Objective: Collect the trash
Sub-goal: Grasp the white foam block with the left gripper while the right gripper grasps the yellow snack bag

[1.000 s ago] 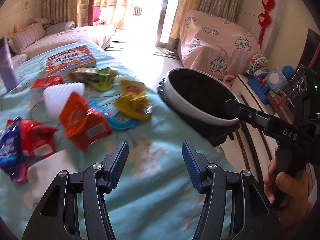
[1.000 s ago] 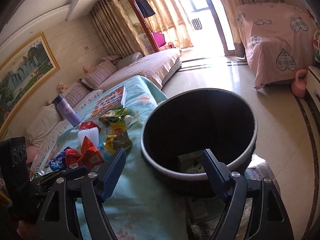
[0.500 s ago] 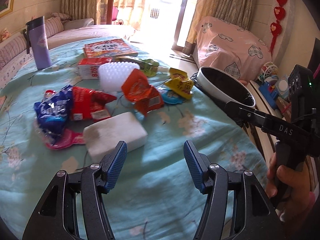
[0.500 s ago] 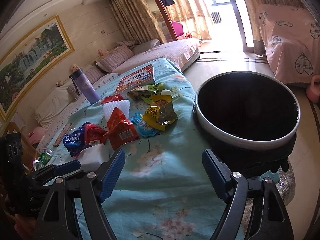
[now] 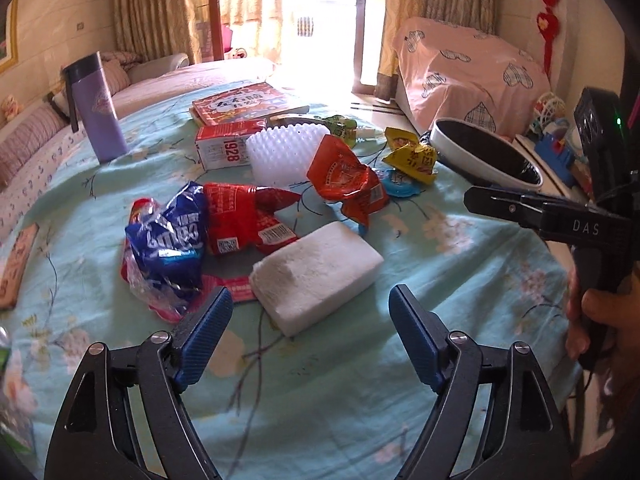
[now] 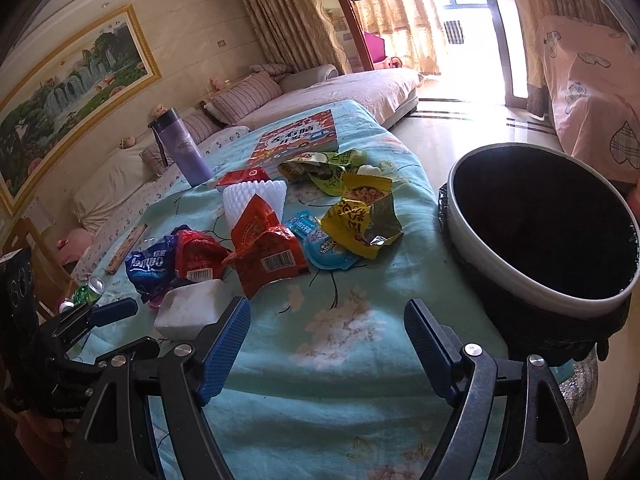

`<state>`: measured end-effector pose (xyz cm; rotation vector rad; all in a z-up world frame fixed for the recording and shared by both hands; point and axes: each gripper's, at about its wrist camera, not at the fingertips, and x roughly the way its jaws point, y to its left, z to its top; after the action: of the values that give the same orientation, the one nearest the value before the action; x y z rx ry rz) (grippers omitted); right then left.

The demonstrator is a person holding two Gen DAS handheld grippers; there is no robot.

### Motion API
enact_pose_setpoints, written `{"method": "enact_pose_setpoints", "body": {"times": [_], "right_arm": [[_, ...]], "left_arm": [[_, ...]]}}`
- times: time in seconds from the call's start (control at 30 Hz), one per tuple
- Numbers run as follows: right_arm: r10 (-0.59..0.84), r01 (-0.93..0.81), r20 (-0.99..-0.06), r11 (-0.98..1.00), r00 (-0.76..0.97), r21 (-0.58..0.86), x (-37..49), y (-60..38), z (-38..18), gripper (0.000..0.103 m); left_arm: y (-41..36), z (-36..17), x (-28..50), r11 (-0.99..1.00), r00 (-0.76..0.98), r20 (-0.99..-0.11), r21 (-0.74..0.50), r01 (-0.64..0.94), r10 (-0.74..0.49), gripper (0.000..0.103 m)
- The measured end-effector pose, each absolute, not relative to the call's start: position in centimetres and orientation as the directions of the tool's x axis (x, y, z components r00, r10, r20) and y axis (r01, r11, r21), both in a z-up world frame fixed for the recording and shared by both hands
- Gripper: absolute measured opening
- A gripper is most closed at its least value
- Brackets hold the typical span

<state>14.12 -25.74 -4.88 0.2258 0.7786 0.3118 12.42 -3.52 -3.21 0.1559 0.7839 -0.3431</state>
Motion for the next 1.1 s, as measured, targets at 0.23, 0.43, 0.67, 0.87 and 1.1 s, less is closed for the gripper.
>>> {"method": "enact_pose_setpoints", "body": {"times": [0.23, 0.43, 0.67, 0.87, 1.1], "right_arm": [[0.339, -0.197, -0.659, 0.939, 0.671, 0.282, 16.2, -25.4, -5.0, 0.079], [0.315, -0.191, -0.674, 0.948, 0.668, 0.253, 19.2, -25.7, -5.2, 0.07], [0.303, -0.202, -0.712, 0.953, 0.633, 0.226, 21.4, -25.2, -6.5, 0.013], [0.347, -0.226, -0.682, 0.938, 0.643, 0.264, 19.4, -25.4, -5.8, 0.001], [0.407, -0.246, -0.632, 0.911, 0.659, 0.331, 16.0, -26.7, -3.7, 0.0]], "left_arm": [[-3.6, -4.3, 14.9, 0.904, 0.633, -0.736, 0.066, 0.422, -0.241, 0.084], [-4.2, -5.3, 16.0, 0.88, 0.604, -0.751, 0.065, 0.471, -0.267, 0.085], [-5.0, -5.6, 15.3, 0.875, 0.606, -0.749, 0.073, 0.478, -0.268, 0.067], [-4.4, -4.9, 14.6, 0.914, 0.597, -0.747, -0.033, 0.405, -0.292, 0.063], [-5.8, -3.6, 12.7, 0.922, 0.611, -0.711, -0.139, 0.363, -0.347, 0.063]]}}
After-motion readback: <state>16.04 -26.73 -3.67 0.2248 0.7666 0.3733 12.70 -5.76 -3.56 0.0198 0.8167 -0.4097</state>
